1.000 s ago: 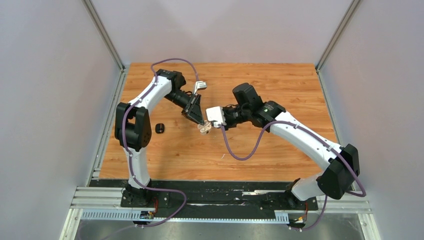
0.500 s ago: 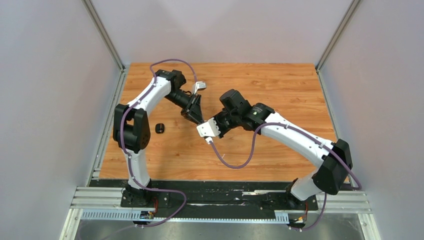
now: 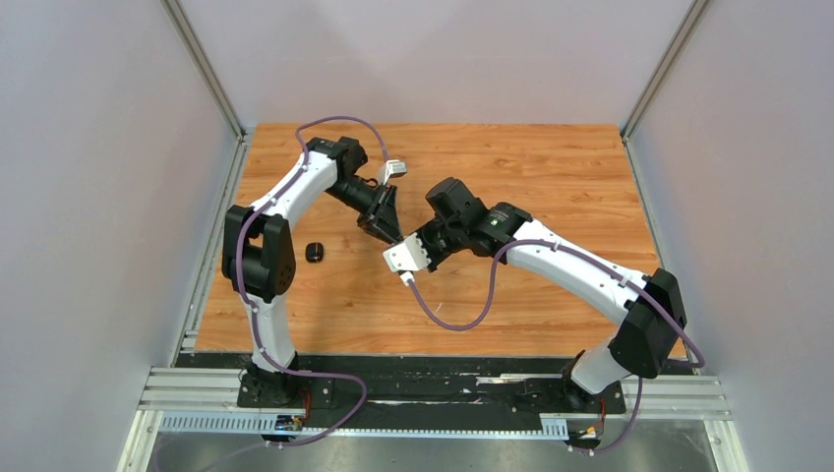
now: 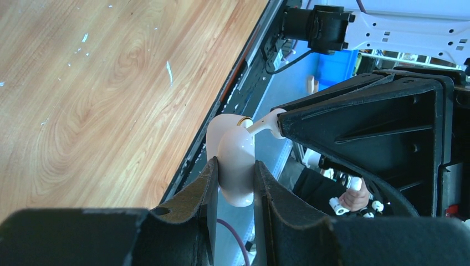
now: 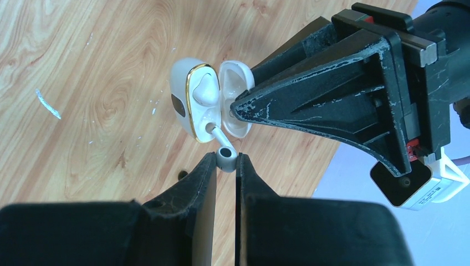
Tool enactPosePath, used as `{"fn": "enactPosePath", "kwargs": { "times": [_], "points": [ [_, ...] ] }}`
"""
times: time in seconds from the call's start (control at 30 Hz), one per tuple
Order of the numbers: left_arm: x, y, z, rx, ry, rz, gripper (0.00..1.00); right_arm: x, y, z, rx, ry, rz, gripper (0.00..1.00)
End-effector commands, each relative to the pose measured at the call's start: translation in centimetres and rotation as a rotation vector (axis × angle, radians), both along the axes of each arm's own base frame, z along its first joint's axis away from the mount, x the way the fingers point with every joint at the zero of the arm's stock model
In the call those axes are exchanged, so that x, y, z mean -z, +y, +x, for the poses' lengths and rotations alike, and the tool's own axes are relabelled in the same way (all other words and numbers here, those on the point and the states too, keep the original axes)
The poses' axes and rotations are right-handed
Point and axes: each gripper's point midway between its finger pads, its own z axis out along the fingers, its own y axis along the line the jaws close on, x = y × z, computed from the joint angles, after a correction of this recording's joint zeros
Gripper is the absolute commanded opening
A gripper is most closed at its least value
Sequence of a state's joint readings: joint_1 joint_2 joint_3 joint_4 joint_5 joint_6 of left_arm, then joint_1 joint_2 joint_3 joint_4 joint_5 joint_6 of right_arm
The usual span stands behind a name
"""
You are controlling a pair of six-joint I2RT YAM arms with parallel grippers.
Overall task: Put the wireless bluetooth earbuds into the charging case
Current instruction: Place the earbud in the charging case.
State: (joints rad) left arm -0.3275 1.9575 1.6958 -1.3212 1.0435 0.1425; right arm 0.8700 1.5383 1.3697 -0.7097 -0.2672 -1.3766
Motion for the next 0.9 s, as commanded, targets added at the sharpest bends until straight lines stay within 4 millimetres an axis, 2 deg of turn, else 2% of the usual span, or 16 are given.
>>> {"fn": "enactPosePath", "kwargs": {
  "times": [0.0,0.57,0.87],
  "points": [
    [-2.6,-0.6,-0.6,-0.005,-0.034,-0.062,0.0,-1.3,0.6,0.3,-0.024,-0.041,0.002,0.0],
    [-3.4,-1.4,-0.6,-0.035,0.039,-0.131,0.0,-0.3,0.6,0.3,-0.074,-0.102,-0.082,0.0],
    [-3.5,-2.4,-0.8,-0.101,0.239,-0.19,0.0,-0.3,0.8,0.6,-0.063,-0.143,-0.121,0.04]
  ]
}}
